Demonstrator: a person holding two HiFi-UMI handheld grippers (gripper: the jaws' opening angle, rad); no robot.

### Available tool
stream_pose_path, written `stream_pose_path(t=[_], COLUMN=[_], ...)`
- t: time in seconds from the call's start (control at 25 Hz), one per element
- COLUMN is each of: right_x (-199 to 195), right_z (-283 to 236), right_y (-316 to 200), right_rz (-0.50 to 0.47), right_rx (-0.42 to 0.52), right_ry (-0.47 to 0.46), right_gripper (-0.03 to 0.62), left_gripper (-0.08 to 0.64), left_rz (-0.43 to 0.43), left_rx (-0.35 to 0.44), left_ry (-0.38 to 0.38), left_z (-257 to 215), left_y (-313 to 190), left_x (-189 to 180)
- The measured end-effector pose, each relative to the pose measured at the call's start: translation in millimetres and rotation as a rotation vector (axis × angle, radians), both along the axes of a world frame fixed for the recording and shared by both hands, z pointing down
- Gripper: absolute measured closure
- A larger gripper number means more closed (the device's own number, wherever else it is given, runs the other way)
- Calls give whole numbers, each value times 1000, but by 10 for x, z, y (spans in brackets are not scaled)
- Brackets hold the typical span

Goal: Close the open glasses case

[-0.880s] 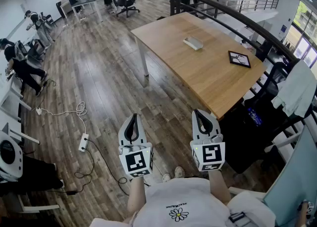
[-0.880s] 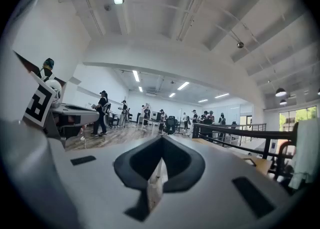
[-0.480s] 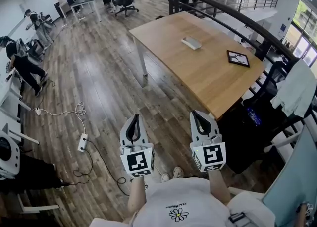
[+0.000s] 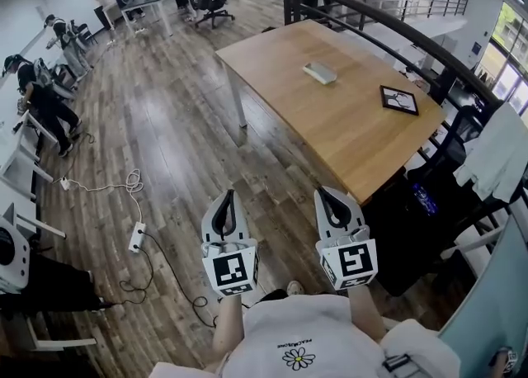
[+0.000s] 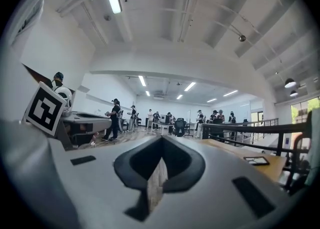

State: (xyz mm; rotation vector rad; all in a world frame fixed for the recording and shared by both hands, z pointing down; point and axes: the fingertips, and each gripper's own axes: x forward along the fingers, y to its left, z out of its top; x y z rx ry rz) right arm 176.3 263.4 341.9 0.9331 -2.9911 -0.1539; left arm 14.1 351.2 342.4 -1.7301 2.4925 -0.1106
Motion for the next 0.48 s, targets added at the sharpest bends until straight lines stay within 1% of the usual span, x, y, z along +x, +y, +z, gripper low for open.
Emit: stream_pose_path(t=[0.12,0.28,0.36,0.48], right_x=[17,-42,-100,-185], right_z=[131,243,228,142], right_y=[-41,-79,-89,-149], right_rz=[-19,-47,-71,-85], right_rx=[-32,-60,-49,-10], right_ry=[6,13,18,12], right_gripper=[586,586,586,586], left_gripper=[543,543,543,543], left_rz=[-3,-7,-15,-6], left_rx=[-4,-9,-4,24], left_ry=[-21,-28,-28,-37], left_z=[32,98,86,0], left_y=[-47,-103,-154,-286], left_x=[68,74,34,-44])
